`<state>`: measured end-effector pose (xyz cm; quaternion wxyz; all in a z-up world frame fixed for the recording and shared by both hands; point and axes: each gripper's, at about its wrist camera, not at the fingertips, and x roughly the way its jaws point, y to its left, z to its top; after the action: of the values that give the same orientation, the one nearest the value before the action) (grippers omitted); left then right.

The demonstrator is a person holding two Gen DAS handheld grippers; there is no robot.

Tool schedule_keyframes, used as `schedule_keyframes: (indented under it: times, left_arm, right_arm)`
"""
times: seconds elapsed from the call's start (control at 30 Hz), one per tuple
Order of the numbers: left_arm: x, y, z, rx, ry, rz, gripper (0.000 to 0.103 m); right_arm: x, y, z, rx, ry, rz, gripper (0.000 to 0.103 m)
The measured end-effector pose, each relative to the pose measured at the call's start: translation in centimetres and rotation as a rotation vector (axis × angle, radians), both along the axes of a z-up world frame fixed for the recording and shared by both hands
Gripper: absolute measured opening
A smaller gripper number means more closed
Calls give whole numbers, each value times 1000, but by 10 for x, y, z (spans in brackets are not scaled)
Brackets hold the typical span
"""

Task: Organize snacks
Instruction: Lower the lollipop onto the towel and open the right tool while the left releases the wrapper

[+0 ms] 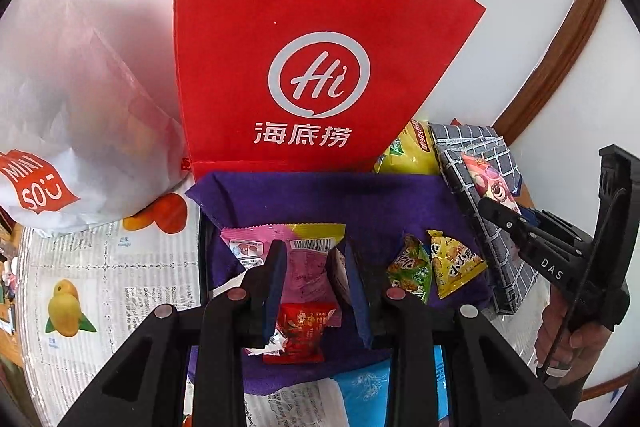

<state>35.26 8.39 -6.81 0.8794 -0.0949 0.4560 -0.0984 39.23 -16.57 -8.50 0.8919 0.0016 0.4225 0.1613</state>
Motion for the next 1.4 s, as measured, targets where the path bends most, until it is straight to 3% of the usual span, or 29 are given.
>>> schedule_keyframes:
  times: [0.23, 0.7, 0.9, 1.03, 1.1, 1.17, 1.4]
  left_arm:
    - [5, 17, -3, -37, 28, 35, 27]
    - [9, 17, -14, -30, 72, 34, 29]
    - [8, 13, -13, -21, 75, 26, 39]
    - [6, 10, -11, -10, 69, 21, 47]
    - [6, 8, -11, -4, 67, 18, 49]
    - [6, 6, -10, 6, 69, 20, 58]
    - [6, -2, -7, 53, 62, 31, 70]
  right_arm:
    - [1, 4, -8, -15, 23, 35, 25]
    - [15, 28, -56, -69, 168, 95, 26]
    - [14, 28, -55, -76, 168, 100, 27]
    - [9, 25, -44, -77, 136, 87, 51]
    - [8, 25, -38, -80, 115, 85, 56]
    - [6, 25, -31, -83, 107, 78, 68]
    - [0, 28, -18, -96, 69, 70, 81]
